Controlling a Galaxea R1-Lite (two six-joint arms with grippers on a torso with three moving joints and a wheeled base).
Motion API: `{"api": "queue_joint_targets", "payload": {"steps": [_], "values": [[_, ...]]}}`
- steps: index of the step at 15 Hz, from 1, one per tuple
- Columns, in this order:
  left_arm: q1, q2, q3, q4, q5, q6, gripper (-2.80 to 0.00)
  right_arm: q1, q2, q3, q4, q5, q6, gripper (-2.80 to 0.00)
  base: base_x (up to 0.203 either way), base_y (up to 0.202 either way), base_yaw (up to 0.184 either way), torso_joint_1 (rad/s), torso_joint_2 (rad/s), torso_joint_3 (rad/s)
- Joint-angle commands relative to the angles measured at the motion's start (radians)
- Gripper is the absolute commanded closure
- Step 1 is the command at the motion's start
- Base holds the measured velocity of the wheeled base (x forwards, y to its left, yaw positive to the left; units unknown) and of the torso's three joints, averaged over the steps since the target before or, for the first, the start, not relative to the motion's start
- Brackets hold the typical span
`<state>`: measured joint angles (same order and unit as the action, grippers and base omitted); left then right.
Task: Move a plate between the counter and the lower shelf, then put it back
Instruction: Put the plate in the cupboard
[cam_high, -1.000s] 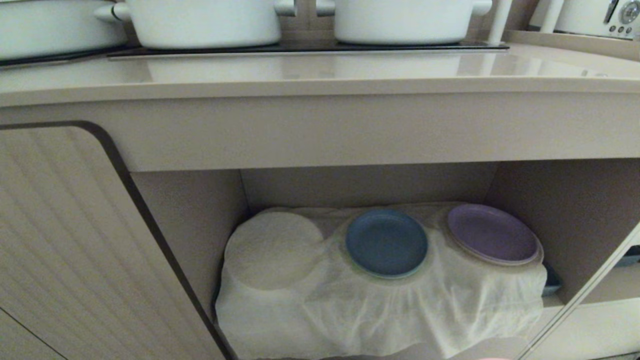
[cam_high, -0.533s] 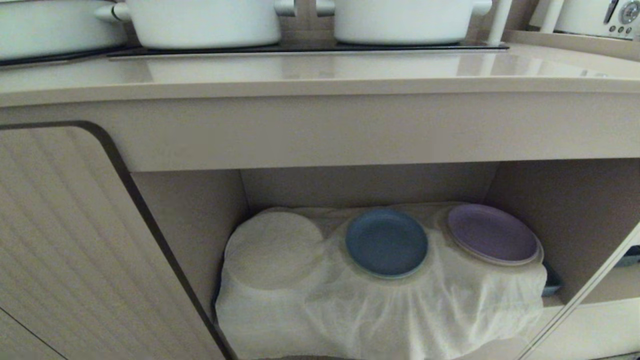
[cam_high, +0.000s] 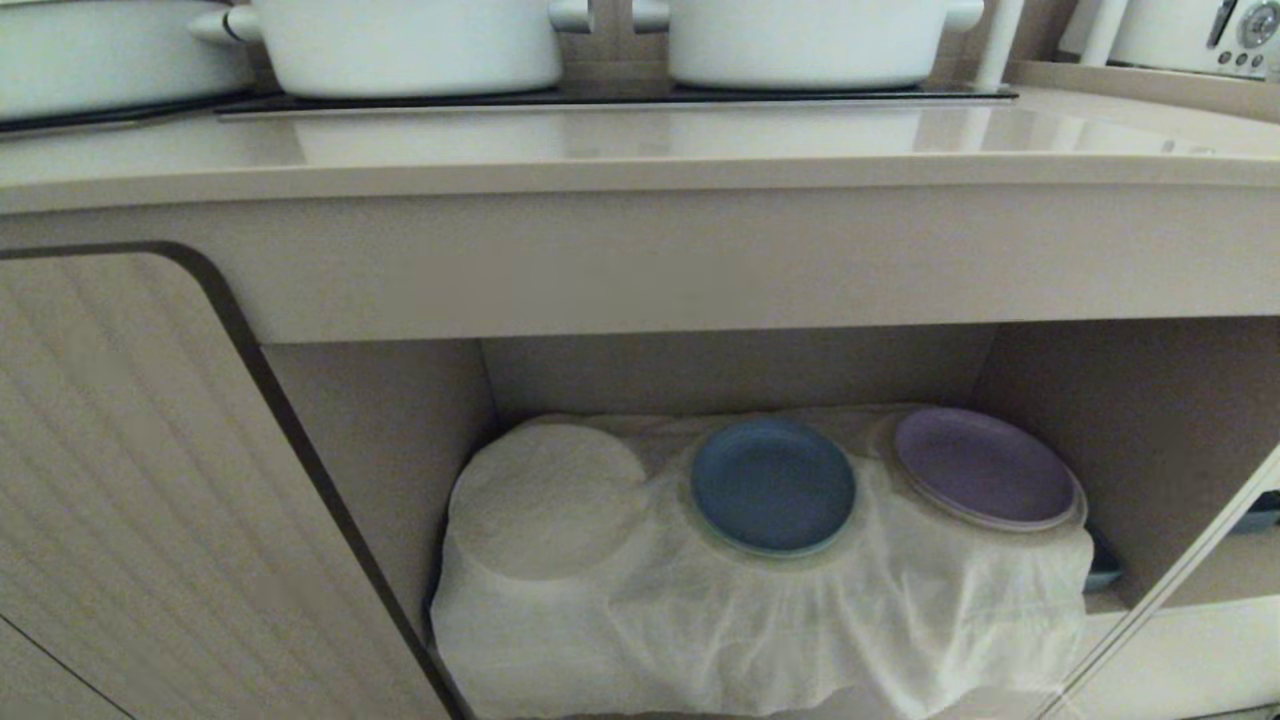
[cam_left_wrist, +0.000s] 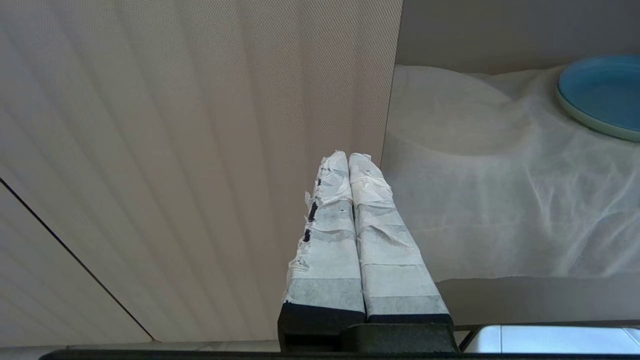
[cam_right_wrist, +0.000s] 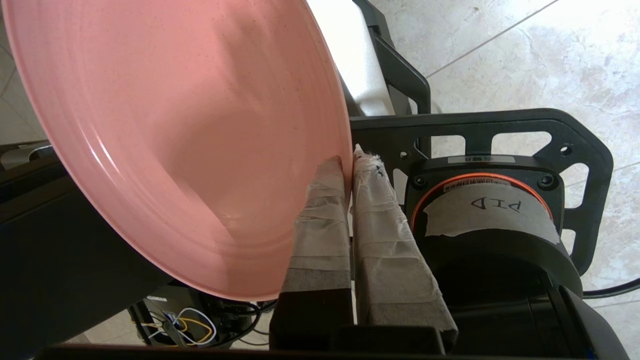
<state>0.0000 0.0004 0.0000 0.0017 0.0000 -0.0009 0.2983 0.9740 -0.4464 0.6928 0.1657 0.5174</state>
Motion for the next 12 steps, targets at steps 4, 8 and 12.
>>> {"api": "queue_joint_targets", "payload": {"steps": [4, 8, 12], "values": [[0.000, 0.000, 0.000, 0.000, 0.000, -0.001, 0.00, 0.001, 0.002, 0.000, 0.004, 0.001, 0.001, 0.00, 0.000, 0.000, 0.000, 0.000, 0.00, 0.000], [0.000, 0.000, 0.000, 0.000, 0.000, -0.001, 0.00, 0.001, 0.002, -0.002, 0.004, 0.001, 0.001, 0.00, -0.003, 0.006, 0.004, 0.000, 0.00, 0.003], [0.000, 0.000, 0.000, 0.000, 0.000, -0.001, 0.00, 0.001, 0.001, -0.002, 0.004, 0.001, 0.001, 0.00, 0.000, 0.175, -0.005, 0.002, 0.00, 0.004]]}}
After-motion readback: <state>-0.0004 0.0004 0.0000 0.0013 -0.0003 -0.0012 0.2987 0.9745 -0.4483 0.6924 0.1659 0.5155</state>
